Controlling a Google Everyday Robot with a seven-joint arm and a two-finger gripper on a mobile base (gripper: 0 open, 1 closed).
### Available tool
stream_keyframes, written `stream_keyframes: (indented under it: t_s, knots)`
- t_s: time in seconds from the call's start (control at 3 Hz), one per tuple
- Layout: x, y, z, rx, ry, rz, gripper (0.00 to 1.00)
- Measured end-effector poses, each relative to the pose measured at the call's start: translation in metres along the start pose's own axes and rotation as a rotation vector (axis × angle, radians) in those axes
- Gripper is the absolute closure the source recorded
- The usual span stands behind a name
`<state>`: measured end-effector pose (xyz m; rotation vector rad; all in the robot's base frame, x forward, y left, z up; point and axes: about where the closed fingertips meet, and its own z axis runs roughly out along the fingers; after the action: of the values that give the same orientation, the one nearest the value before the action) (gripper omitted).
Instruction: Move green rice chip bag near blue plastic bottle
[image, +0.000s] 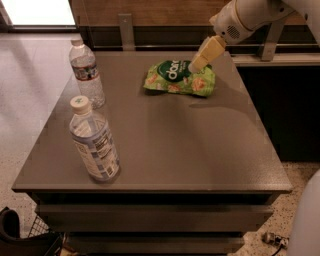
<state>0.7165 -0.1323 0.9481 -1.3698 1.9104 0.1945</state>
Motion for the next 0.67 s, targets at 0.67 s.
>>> stream_keyframes:
  t_s: [0.67]
  knots:
    - [0.028,-0.004,0.077,-0.154,-0.034,0.192,0.00]
